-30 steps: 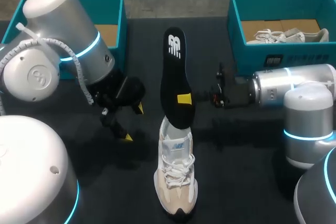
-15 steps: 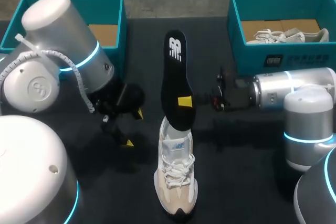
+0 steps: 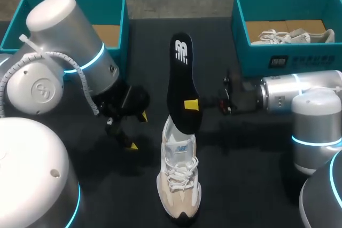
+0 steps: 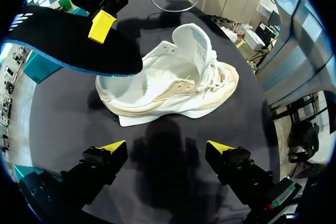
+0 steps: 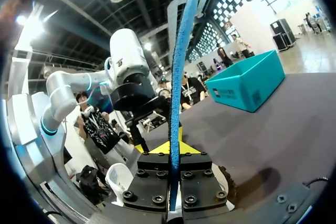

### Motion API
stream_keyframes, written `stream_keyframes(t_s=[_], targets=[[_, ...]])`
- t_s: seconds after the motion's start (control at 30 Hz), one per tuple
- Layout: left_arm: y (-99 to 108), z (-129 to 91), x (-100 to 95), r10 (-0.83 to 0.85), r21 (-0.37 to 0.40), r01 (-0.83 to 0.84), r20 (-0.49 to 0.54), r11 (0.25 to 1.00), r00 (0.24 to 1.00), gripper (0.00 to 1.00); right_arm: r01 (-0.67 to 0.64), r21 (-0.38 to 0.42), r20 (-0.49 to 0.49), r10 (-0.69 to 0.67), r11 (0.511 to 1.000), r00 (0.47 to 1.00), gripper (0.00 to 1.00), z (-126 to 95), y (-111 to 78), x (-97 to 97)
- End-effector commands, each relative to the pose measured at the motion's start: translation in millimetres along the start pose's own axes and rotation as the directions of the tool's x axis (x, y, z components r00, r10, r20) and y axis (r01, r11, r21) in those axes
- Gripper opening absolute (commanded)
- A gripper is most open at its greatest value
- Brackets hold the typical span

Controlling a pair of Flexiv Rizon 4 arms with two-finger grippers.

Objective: Take the shoe out of the shoebox, open the shoe tongue, remove and reinsert the insole, then place the shoe into the shoebox

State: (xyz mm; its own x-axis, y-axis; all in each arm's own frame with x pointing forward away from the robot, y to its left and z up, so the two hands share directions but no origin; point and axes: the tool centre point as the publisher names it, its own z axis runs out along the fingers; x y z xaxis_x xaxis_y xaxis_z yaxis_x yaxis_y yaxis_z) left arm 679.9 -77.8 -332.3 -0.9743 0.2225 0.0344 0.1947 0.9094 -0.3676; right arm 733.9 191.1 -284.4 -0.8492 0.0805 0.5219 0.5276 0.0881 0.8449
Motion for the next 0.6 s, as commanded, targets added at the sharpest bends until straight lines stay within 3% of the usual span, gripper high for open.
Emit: stream_keyframes(t_s=[0.03,0.6], targets=[[-0.5,1.6,0.3,-0.001,-0.003,0.001,0.002,1.0,1.0,1.0,0.0,0.0,-0.001,0.0,1.0,1.0,0.0,-1.0,-3.9,-1.3],[-0.5,1.6,0.3,-0.001,-0.003,0.001,0.002,1.0,1.0,1.0,-0.014,-0.004,-0.001,0.014,1.0,1.0,0.0,-2.9,-13.1,-5.6]])
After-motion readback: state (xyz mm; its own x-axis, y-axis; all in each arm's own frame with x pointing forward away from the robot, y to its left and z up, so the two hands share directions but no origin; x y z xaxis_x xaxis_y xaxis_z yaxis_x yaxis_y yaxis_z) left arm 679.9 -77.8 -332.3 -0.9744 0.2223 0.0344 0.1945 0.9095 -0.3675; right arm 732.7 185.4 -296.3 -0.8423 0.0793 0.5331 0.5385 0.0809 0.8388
